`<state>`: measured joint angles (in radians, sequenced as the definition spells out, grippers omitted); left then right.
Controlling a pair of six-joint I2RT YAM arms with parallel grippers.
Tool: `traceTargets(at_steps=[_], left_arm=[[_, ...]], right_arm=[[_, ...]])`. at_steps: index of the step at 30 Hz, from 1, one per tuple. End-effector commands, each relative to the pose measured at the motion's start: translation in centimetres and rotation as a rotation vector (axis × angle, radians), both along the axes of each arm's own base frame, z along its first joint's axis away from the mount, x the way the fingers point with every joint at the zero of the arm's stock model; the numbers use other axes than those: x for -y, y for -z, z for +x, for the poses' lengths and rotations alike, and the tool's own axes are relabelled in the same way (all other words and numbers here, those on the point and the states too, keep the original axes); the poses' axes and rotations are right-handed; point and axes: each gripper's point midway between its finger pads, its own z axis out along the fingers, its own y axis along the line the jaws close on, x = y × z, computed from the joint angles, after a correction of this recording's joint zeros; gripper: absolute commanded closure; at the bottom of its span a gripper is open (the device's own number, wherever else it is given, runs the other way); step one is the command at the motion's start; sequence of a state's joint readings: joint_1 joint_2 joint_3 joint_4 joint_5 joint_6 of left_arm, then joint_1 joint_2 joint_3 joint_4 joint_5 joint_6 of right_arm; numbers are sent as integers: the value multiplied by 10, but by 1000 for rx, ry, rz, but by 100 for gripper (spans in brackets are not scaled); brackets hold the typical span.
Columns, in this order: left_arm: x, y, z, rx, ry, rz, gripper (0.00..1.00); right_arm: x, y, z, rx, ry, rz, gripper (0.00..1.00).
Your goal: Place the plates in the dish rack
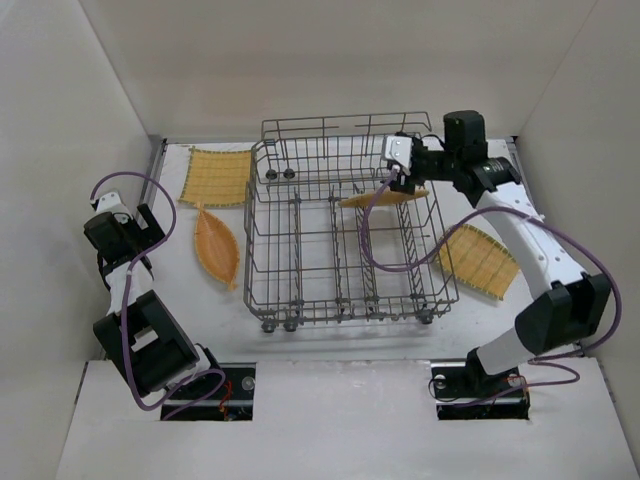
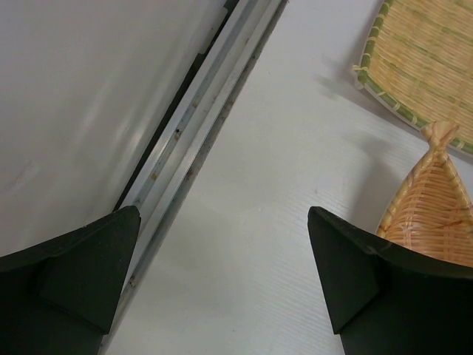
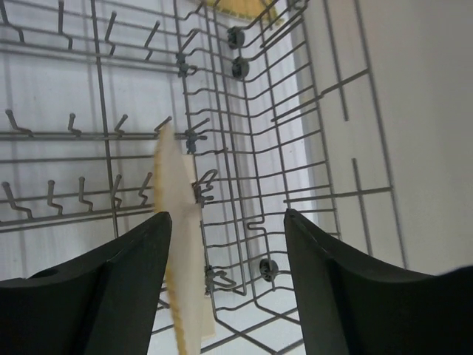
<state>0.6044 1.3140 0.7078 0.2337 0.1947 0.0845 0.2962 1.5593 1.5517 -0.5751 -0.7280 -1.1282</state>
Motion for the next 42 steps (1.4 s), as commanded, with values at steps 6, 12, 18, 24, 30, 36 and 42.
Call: traceTargets(at_steps=[6, 12, 18, 24, 30, 36, 42], left_arm=[[-4, -23, 10, 55, 12, 22, 0], [-4, -24, 9, 62, 12, 27, 0], [-3, -24, 9, 66, 19, 27, 0], [-2, -25, 10, 66, 23, 31, 0], [-3, -24, 10, 65, 22, 29, 0], [-3, -22, 11, 54, 25, 21, 0], [-4, -21, 11, 43, 21, 16, 0]], right_arm=[[12, -161, -65, 173, 127, 349, 28], [101, -153, -77, -74, 562, 620, 29], [218, -43, -103, -385, 1009, 816, 33], [294, 41, -122, -632, 1277, 961, 36], [333, 101, -127, -842, 1381, 975, 37], [326, 105, -106, -754, 1187, 687, 37], [289, 109, -94, -691, 912, 364, 31]])
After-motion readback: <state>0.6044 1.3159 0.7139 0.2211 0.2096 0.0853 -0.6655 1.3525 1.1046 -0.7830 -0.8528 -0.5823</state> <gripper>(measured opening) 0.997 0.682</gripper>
